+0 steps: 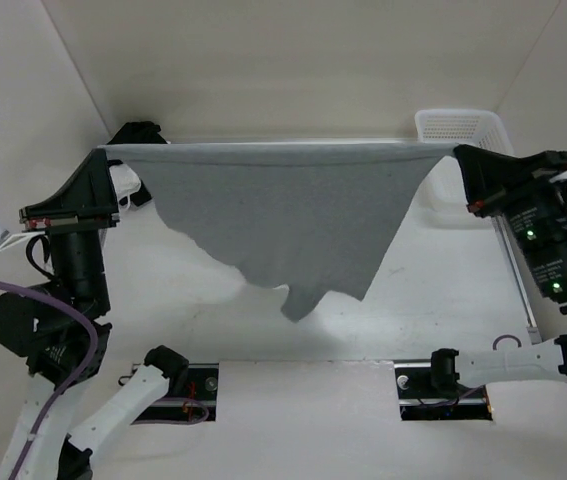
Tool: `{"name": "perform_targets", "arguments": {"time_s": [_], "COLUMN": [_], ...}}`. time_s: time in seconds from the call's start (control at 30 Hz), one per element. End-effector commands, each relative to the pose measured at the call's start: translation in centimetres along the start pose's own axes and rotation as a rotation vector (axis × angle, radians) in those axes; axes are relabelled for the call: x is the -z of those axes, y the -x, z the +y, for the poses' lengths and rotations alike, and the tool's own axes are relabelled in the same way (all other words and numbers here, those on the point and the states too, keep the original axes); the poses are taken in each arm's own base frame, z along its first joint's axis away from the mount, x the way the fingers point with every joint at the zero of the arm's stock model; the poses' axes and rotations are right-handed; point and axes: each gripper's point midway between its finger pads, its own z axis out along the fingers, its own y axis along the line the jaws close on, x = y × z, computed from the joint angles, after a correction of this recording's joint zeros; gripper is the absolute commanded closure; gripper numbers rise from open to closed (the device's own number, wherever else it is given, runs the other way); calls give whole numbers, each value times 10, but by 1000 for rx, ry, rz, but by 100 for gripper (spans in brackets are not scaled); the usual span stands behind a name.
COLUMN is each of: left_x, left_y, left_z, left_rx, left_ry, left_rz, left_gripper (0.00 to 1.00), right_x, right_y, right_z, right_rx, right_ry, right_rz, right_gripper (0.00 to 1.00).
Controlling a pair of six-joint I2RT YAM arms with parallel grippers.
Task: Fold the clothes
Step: Flatten the tank top out
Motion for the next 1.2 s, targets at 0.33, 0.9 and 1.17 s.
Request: {"name": "perform_targets", "arguments": {"time_s": [0.33,0.9,1.17], "left_x": [-130,-223,-183], "left_y": [-181,-114,-135], "left_z": [138,105,134], "left_rx": [-304,-319,-336], "left_ry": [290,186,247], "left_rz": [211,119,161], "left_gripper": [100,100,100], "right_x": [-193,-271,-241], "right_y": [-95,-26,-79], "right_z": [-47,-62,-92], "right_rx": [177,140,156], "right_ry": [-82,-75,-132], "right_rz": [84,17,129], "right_gripper": [100,100,100]}}
